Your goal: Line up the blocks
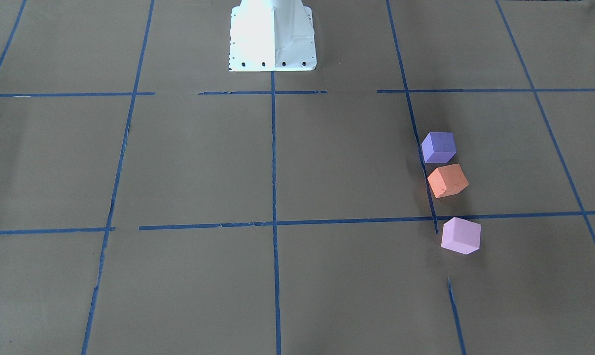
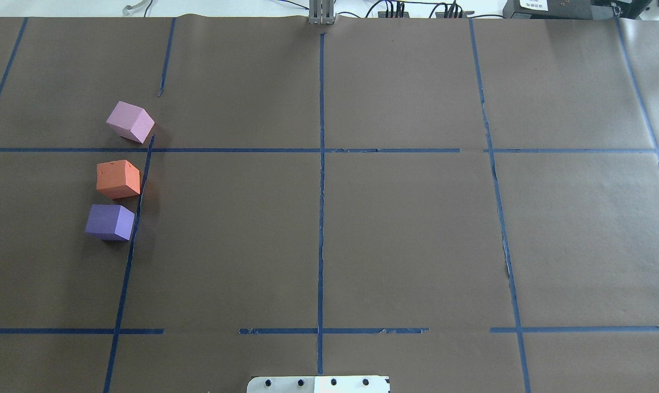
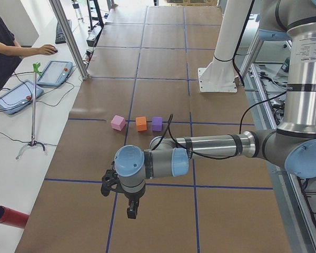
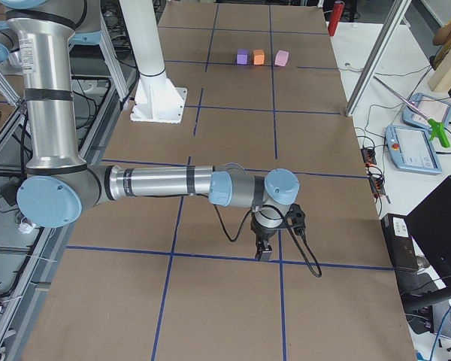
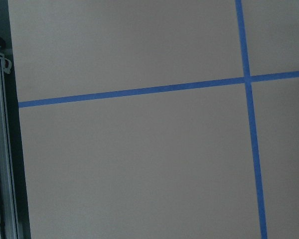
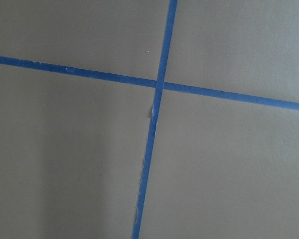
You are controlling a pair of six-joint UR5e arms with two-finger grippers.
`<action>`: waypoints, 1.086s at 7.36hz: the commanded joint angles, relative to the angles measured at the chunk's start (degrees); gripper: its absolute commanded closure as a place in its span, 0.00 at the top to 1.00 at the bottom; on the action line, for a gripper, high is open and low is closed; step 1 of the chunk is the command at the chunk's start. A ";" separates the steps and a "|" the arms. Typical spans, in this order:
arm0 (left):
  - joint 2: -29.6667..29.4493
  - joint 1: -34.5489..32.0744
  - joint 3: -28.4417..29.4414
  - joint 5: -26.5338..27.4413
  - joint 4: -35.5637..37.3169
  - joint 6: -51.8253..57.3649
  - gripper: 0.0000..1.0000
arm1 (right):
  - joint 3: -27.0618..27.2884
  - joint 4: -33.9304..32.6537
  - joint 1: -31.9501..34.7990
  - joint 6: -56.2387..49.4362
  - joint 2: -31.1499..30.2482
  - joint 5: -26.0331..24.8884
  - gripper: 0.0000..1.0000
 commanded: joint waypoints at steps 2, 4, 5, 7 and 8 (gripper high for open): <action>-0.47 0.65 -0.12 -0.48 -1.07 -6.51 1.00 | 0.00 0.00 0.00 0.00 0.00 0.00 1.00; -0.47 4.06 -2.39 -0.48 -2.12 -13.03 1.00 | 0.00 0.00 0.00 0.00 0.00 0.00 1.00; -0.47 5.82 -3.54 -1.26 -2.12 -15.05 1.00 | 0.00 0.00 0.00 0.00 0.00 0.00 1.00; -0.56 6.46 -3.81 -2.32 -1.95 -15.34 1.00 | 0.00 0.00 0.00 0.00 0.00 0.00 1.00; -0.56 6.37 -3.81 -2.32 -2.04 -15.34 1.00 | 0.00 0.00 0.00 0.00 0.00 0.00 1.00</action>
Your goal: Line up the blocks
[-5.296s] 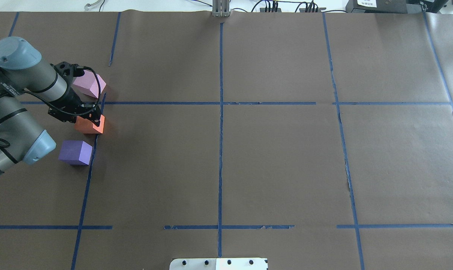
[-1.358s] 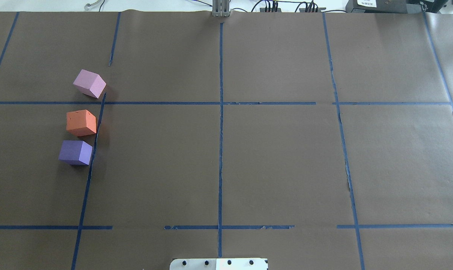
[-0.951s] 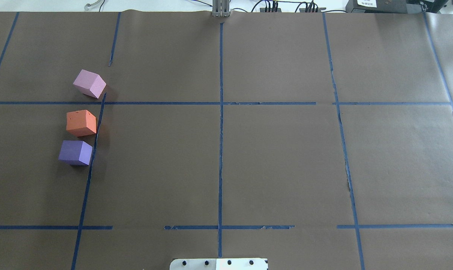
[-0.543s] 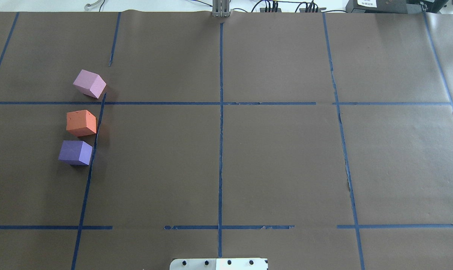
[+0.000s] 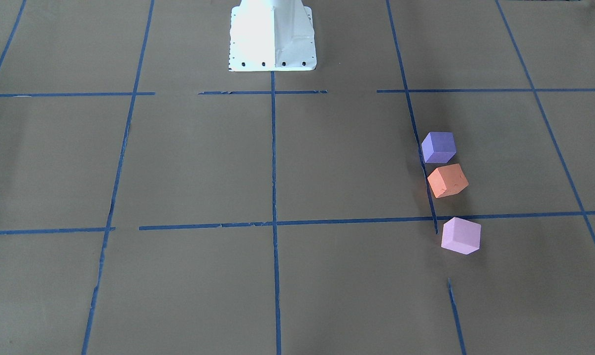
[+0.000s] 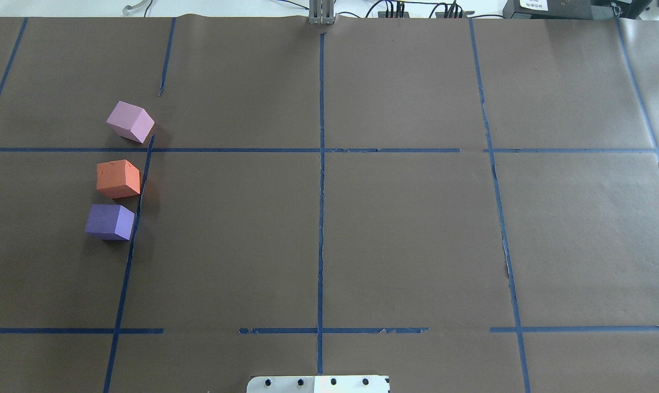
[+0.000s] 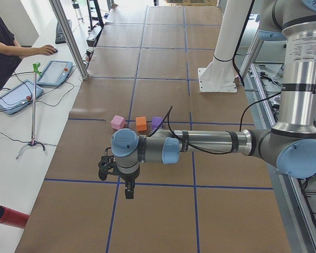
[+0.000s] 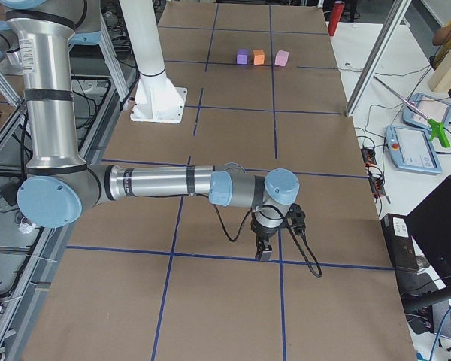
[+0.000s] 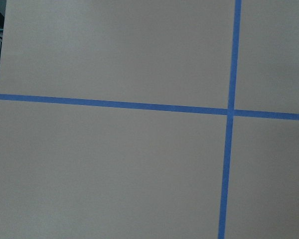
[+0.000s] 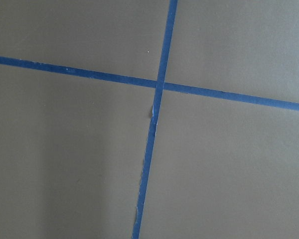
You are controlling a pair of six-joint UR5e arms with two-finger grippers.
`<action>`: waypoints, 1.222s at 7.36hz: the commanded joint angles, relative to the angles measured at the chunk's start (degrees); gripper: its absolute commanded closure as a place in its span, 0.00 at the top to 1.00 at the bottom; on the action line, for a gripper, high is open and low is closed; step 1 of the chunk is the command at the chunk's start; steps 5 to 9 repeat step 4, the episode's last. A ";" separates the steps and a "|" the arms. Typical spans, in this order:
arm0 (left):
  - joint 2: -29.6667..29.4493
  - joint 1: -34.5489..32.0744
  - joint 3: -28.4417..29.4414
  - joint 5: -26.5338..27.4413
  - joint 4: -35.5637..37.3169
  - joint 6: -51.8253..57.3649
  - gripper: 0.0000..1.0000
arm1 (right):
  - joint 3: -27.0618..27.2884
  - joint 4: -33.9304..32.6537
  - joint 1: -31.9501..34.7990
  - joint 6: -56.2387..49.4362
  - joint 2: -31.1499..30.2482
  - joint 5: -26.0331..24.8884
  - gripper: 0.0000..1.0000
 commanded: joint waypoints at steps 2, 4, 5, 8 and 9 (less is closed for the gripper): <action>-0.02 0.16 -0.12 -0.26 -0.14 0.08 1.00 | 0.00 0.00 0.00 0.00 -0.02 0.00 1.00; -0.02 0.16 0.14 -0.17 -0.14 0.43 1.00 | 0.00 0.00 0.00 0.00 -0.02 0.00 1.00; -0.02 0.16 0.14 -0.17 -0.14 0.43 1.00 | 0.00 0.00 0.00 0.00 -0.02 0.00 1.00; -0.02 0.16 0.14 -0.17 -0.14 0.43 1.00 | 0.00 0.00 0.00 0.00 -0.02 0.00 1.00; -0.02 0.16 0.14 -0.17 -0.14 0.43 1.00 | 0.00 0.00 0.00 0.00 -0.02 0.00 1.00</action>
